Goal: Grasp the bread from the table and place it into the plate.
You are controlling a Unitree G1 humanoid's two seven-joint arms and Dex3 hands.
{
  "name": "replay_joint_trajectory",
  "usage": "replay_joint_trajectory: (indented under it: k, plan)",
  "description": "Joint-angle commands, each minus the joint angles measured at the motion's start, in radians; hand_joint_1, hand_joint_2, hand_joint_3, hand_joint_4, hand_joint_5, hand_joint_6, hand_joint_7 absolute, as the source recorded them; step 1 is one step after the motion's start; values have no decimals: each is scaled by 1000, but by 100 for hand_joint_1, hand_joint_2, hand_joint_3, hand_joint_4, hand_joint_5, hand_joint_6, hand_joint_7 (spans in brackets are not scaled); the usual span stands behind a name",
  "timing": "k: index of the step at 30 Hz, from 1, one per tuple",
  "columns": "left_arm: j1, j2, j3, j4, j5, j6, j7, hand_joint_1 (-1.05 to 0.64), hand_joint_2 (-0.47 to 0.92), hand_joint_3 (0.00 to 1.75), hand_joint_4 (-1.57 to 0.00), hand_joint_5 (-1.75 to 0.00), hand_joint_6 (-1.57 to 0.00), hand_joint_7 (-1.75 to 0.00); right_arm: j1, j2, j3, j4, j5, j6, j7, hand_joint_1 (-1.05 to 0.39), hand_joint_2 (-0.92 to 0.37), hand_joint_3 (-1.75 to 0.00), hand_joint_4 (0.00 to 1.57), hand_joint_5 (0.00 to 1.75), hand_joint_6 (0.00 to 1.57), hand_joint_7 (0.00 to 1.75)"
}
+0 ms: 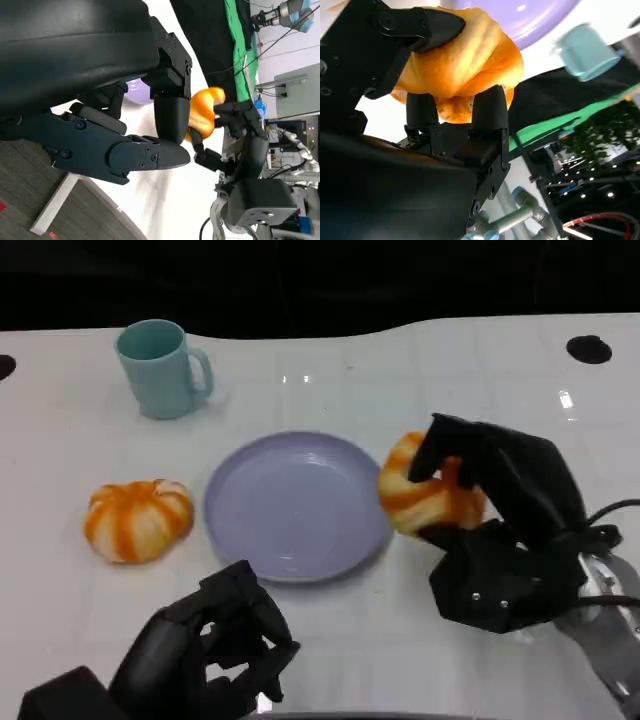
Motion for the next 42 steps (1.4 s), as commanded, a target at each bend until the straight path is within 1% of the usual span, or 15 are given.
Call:
replay_joint_trajectory:
  k: [1,11,15,17,18,20,21,22,23,24,26,27,31,37,42]
  plan:
    - [4,12,0,-1,3,-6,-1,-55,92,40,-65,-175,-45,-174,-63,35,9,-9,-2,17,33,-12,-27,-146,95,175,73,174]
    - [-1,0,-14,-8,0,22,5,-56,92,40,-67,-175,-46,-175,-219,111,58,206,-22,2,45,-16,-25,-144,95,175,73,174]
    - [6,-3,-18,-10,-7,16,2,-55,92,41,-67,-175,-45,-175,-260,133,64,296,-18,-33,34,-18,-27,-140,95,175,74,169]
    - [12,-1,-22,-14,-1,14,3,-56,92,42,-67,-175,-45,-175,-278,143,61,346,-8,-57,30,-17,-25,-141,96,175,79,157]
    - [15,-2,-24,-15,1,13,4,-56,92,42,-67,-175,-45,-175,-286,149,56,363,3,-52,45,-17,-25,-140,94,175,81,143]
    - [16,-4,-25,-17,1,12,5,-58,92,42,-66,-175,-45,-175,-298,158,48,388,21,-42,71,-16,-37,-115,83,175,83,99]
    - [17,-7,-26,-18,-1,15,7,-58,92,42,-66,-175,-45,-175,-305,161,48,399,30,-35,92,-16,-40,-108,81,175,84,88]
    - [18,-9,-26,-19,-5,17,8,-58,92,41,-66,-175,-45,-175,-311,162,49,410,37,-33,113,-17,-47,-92,69,162,78,68]
    - [20,-11,-27,-19,-5,17,9,-59,92,40,-66,-175,-45,-175,-314,162,52,415,40,-31,132,-21,-59,-70,55,129,72,43]
    - [23,-11,-27,-22,-5,19,9,-59,92,40,-66,-175,-46,-175,-318,157,61,417,35,-31,151,-24,-67,-56,50,107,70,30]
    - [32,-10,-28,-26,0,16,9,-59,92,40,-66,-175,-45,-174,-315,148,73,411,24,-39,176,-36,-83,-33,29,66,56,9]
    - [36,-11,-28,-28,-1,13,9,-59,92,40,-66,-175,-45,-174,-311,145,77,405,21,-41,185,-39,-87,-25,24,56,52,5]
    - [49,-15,-27,-45,-6,24,13,-58,92,40,-65,-175,-45,-174,-300,134,94,379,12,-24,224,-55,-92,-25,3,44,31,0]
    - [48,-12,-26,-56,4,32,14,-57,92,40,-66,-175,-46,-174,-276,98,102,310,12,3,303,-67,-92,-36,0,29,18,0]
    - [48,-14,-27,-55,-1,34,12,-57,92,41,-65,-175,-45,-174,-223,66,86,203,33,15,344,-67,-92,-38,0,41,21,2]
